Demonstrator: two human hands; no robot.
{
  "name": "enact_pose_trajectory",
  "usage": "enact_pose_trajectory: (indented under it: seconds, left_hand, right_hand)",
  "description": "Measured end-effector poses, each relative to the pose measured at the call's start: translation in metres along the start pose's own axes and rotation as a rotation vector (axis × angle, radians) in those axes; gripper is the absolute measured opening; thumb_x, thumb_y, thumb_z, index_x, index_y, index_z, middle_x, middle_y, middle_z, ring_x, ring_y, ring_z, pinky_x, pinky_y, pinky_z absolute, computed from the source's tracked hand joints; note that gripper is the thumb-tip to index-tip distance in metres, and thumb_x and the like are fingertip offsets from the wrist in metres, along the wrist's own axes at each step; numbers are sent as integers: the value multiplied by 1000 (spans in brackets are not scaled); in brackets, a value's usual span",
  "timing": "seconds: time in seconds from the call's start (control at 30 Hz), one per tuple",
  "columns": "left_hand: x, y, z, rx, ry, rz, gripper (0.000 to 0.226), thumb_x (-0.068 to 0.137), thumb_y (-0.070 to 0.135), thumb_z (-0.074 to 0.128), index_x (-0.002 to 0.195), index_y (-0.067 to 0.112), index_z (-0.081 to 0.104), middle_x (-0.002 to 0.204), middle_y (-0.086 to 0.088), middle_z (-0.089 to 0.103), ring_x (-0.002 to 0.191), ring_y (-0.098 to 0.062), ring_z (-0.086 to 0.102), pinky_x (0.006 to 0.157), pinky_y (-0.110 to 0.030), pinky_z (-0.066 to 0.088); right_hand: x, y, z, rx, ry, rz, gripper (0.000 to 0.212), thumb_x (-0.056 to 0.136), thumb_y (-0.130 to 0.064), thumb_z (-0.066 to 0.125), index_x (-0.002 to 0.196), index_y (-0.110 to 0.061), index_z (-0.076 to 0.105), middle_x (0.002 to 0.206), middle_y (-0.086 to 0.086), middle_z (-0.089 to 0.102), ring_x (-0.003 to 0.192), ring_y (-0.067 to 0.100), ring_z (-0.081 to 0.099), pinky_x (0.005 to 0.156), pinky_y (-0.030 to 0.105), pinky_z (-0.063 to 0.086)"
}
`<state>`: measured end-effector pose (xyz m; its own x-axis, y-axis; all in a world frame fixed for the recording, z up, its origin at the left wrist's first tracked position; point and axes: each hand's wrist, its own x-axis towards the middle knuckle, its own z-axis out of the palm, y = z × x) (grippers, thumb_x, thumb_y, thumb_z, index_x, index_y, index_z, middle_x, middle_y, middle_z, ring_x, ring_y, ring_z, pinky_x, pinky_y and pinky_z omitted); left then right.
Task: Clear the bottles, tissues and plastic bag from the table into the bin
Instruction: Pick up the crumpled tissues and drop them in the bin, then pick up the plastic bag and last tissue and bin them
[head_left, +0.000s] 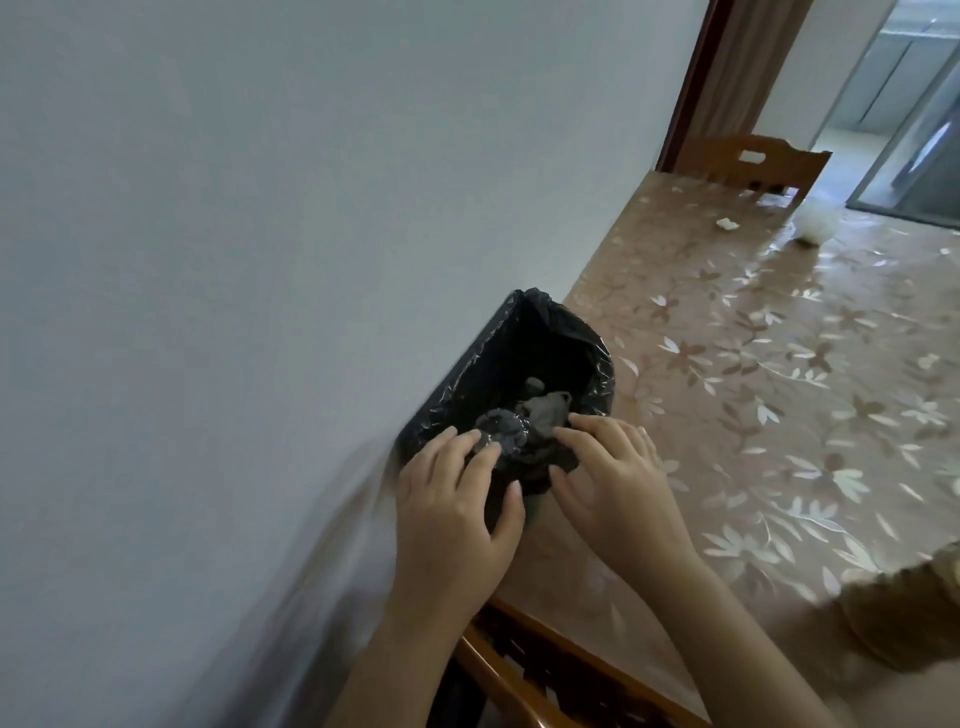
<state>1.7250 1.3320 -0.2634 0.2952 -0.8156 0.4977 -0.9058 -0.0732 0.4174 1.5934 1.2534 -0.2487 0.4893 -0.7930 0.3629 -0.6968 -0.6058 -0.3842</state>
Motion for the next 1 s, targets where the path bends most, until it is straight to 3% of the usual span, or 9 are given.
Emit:
enact_pose_trajectory:
  seconds: [0.17, 0.3, 0.53, 0.83, 1.0]
  left_hand:
    - [-17, 24, 10, -57, -47, 90, 39, 85, 33, 48, 108, 8, 65, 115, -12, 64, 116, -27, 53, 94, -47, 45]
    - [-29, 52, 19, -93, -82, 166, 39, 85, 34, 47, 109, 9, 64, 114, -11, 64, 116, -26, 52, 98, -42, 41]
    - [-43, 122, 38, -151, -152, 318, 40, 84, 34, 46, 109, 10, 64, 114, -10, 65, 115, -26, 53, 98, -43, 38]
    - [-108, 293, 72, -327, -200, 570, 36, 80, 29, 50, 103, 8, 67, 109, -13, 67, 109, -32, 58, 93, -52, 43]
    - [-161, 388, 88, -399, -261, 730, 36, 79, 29, 52, 104, 6, 66, 109, -13, 67, 109, -31, 58, 93, -47, 44]
  right_hand:
    - [-38, 8, -21, -56, 25, 51, 33, 75, -12, 70, 107, -6, 62, 111, 16, 63, 108, 36, 54, 90, 60, 43]
    - [-67, 24, -41, -87, 56, 123, 34, 79, -16, 67, 111, -8, 61, 116, 14, 61, 112, 33, 52, 93, 58, 43]
    - [-124, 66, -88, -138, 200, 256, 33, 77, -15, 68, 109, -8, 61, 114, 13, 62, 109, 33, 54, 90, 56, 45]
    - [-266, 149, -189, -222, 357, 482, 34, 74, -13, 70, 106, -5, 62, 109, 15, 64, 102, 34, 56, 83, 50, 50]
    - [-355, 187, -245, -285, 468, 594, 33, 72, -17, 63, 103, -6, 64, 103, 15, 66, 94, 35, 60, 84, 46, 48]
